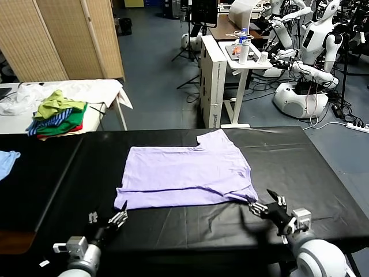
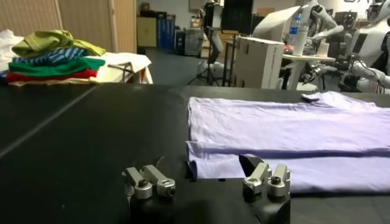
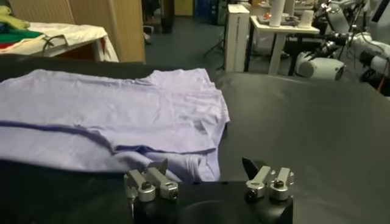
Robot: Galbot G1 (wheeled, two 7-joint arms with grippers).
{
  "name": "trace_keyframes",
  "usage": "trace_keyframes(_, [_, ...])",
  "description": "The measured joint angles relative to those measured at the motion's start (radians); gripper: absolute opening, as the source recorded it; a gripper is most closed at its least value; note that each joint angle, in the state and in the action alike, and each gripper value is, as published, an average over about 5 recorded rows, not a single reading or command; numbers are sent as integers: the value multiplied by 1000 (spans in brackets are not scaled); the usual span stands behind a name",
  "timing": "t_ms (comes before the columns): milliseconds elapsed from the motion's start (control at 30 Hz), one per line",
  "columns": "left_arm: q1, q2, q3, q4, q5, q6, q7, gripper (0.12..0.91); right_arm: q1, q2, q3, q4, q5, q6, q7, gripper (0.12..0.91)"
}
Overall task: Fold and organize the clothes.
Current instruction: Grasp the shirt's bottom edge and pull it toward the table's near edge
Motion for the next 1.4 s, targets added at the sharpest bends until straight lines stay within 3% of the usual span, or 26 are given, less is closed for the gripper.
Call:
trace_keyframes(67, [0,0,0,2,-3,0,1,886,2,1,-6,-2,-2,1,-1,658])
trace_keyframes(233, [1,-3,2,6,-10,1,4,745,4,1,-11,-9,-3,4,-2,399])
trace_keyframes(467, [2,-3,7,18,-13,10,5,343,-8,-11,-6,3,12,-1,12,185])
trace_keyframes(533, [3,-3,8,20,-16,16,4,218,-16,-18,1,12,34,-11,26,158])
trace_keyframes(600, [7,0,8,18,-17,21,3,155,-27,-26,12,23,64,-31,41,145])
trace_keyframes(767, [32,15,3,-3,-4,27,-4,144,-73,-43,54,66,128,-107,63,141])
trace_keyframes(967, [97,52,-18,-45,13,45,-22,144,-152,-50,117,129,134,-195,64,142])
trace_keyframes(1300, [213,87,-43,-110,27,69,-25,144,-284,-34,183,220,125,-218,63,147])
trace_keyframes(1400, [241,91,-50,-121,29,71,-25,144,-310,-32,193,241,120,-225,59,223])
